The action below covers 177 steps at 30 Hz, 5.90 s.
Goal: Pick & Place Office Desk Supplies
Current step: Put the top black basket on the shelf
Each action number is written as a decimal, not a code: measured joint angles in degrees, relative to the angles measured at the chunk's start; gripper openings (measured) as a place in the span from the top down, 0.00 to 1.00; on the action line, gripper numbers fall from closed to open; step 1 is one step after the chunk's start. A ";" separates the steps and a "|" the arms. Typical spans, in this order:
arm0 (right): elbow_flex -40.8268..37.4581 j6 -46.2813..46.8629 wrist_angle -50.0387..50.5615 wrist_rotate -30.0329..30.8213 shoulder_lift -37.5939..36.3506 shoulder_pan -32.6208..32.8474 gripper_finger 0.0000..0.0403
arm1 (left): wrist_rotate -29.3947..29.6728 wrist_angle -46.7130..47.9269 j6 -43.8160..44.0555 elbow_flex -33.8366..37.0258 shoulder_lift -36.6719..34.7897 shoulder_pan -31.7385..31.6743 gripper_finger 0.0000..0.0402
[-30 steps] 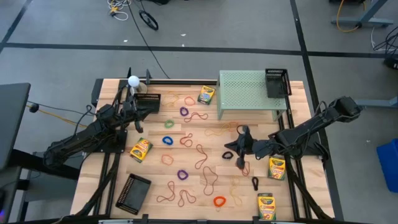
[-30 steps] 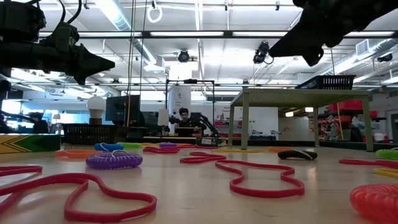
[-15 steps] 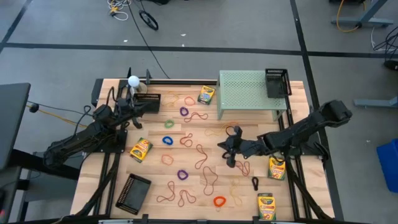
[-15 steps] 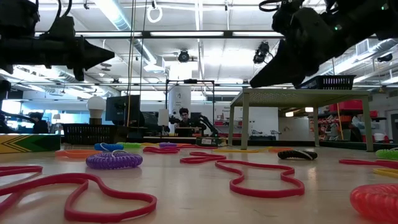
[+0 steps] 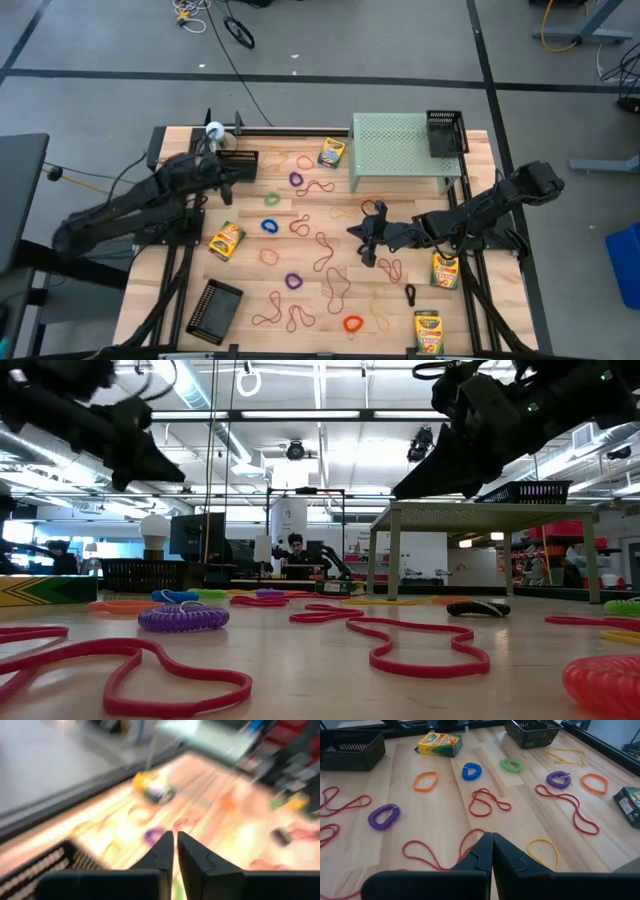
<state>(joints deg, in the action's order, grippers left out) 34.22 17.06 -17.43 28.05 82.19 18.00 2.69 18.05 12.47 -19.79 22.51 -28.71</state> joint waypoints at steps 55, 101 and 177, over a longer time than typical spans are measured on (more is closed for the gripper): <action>0.02 8.91 8.36 0.36 -8.86 14.22 0.99 | -0.33 -22.09 0.39 -25.32 63.77 37.77 0.98; 6.85 19.84 17.99 5.21 -3.61 13.14 0.98 | -3.04 -62.52 -5.11 -9.61 64.56 41.13 0.91; 47.63 -11.71 73.13 -0.65 -4.42 -1.78 0.97 | 3.09 -94.54 -9.05 8.24 63.99 36.89 0.95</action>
<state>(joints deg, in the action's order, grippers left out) 81.84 5.35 55.70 27.41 77.77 16.22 5.78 -76.49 3.42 -11.55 86.50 8.19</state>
